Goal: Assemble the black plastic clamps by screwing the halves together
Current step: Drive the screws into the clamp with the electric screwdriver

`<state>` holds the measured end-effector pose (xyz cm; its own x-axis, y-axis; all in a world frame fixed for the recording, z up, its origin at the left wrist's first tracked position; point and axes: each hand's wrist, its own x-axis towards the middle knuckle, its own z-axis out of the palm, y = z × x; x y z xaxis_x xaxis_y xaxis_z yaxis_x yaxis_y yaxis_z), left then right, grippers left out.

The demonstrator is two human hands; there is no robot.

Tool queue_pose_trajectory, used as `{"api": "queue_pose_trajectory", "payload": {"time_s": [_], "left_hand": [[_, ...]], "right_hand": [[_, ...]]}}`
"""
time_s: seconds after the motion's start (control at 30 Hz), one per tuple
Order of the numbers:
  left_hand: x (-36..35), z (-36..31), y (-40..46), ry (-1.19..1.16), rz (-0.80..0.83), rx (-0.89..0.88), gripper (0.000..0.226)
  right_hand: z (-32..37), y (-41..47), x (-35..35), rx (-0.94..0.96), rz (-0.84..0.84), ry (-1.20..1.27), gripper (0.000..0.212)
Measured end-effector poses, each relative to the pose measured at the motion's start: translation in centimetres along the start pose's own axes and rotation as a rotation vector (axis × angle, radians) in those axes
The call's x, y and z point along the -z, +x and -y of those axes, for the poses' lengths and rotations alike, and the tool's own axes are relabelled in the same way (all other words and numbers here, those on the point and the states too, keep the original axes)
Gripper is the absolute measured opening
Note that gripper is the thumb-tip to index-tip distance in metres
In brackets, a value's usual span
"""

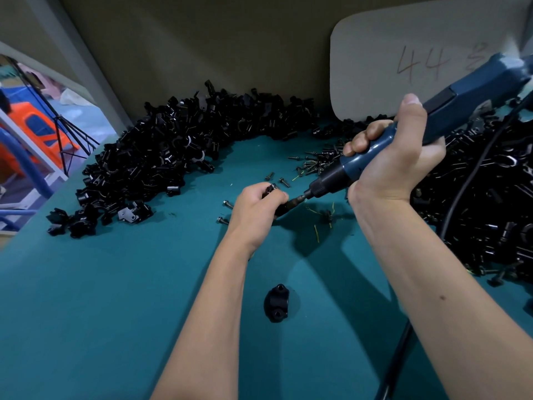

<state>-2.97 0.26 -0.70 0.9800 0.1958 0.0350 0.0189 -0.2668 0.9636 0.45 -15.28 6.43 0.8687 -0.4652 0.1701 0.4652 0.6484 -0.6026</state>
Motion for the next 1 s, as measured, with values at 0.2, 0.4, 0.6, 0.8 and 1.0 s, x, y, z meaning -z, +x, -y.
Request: {"api": "queue_pose_trajectory", "payload": {"time_s": [0.2,0.4,0.6,0.8,1.0], "left_hand": [[-0.6,0.1,-0.1,0.026,-0.054,0.006,0.032],[-1.1,-0.3,-0.5,0.164,-0.104,-0.014,0.036],[-1.4,-0.4,-0.7,0.241,-0.111,-0.036,0.041],[-1.2,-0.9,-0.7,0.106,0.002,-0.084,0.034],[0.1,-1.0,-1.3,-0.129,0.134,-0.088,0.023]], "right_hand": [[-0.2,0.7,0.5,-0.028,-0.061,-0.022,0.027],[-0.2,1.3,1.2,-0.069,-0.155,-0.014,0.030],[0.5,1.4,1.1,-0.059,-0.121,-0.019,0.028],[2.5,1.3,0.1,-0.105,0.234,0.005,0.024],[3.3,2.0,-0.4,-0.243,0.333,0.071,0.029]]}}
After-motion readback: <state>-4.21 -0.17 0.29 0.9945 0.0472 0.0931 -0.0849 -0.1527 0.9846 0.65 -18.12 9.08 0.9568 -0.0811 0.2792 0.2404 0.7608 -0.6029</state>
